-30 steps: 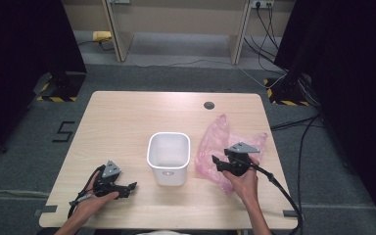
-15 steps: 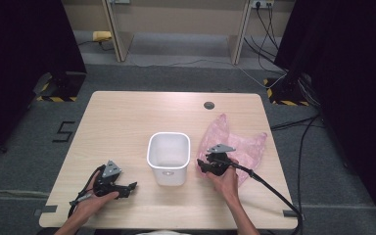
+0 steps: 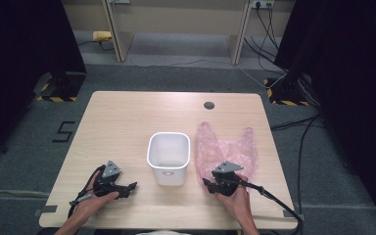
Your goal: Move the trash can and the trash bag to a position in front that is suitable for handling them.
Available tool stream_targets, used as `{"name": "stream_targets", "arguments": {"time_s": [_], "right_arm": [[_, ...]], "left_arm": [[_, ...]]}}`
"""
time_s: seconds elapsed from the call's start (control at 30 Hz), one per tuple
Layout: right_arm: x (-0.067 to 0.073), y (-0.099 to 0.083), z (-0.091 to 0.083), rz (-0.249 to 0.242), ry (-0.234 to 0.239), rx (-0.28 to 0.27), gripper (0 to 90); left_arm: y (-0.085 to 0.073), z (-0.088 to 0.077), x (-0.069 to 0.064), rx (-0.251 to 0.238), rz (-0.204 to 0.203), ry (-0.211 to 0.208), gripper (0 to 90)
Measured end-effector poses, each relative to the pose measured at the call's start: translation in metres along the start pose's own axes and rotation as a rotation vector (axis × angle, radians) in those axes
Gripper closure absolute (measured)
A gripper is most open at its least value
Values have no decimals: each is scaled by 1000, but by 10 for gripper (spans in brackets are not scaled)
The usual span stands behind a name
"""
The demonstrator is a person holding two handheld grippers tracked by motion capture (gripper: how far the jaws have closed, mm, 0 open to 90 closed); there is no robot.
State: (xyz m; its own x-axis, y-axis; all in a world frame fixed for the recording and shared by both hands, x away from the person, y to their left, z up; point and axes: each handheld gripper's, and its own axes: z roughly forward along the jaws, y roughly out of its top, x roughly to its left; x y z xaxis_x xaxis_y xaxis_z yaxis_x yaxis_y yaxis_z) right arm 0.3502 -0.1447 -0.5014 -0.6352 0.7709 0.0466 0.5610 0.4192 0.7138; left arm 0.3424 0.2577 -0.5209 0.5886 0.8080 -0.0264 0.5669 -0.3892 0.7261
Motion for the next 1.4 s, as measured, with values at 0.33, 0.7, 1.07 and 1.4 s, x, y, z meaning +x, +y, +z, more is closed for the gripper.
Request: {"name": "stream_targets", "arguments": {"time_s": [0.33,0.7,1.07,1.4], "right_arm": [[-12,9,-30,52,-11,-167,381],[-61,25,-15,134,-171,-117,252],[-77,27,11,234,-218,-15,159],[-76,24,19,262,-235,26,159]], "left_arm": [[0,0,0,0,1,-1,148],[0,0,1,-2,1,2,149],[0,1,12,-9,-39,48,144],[-1,3,12,-23,-26,36,110]]}}
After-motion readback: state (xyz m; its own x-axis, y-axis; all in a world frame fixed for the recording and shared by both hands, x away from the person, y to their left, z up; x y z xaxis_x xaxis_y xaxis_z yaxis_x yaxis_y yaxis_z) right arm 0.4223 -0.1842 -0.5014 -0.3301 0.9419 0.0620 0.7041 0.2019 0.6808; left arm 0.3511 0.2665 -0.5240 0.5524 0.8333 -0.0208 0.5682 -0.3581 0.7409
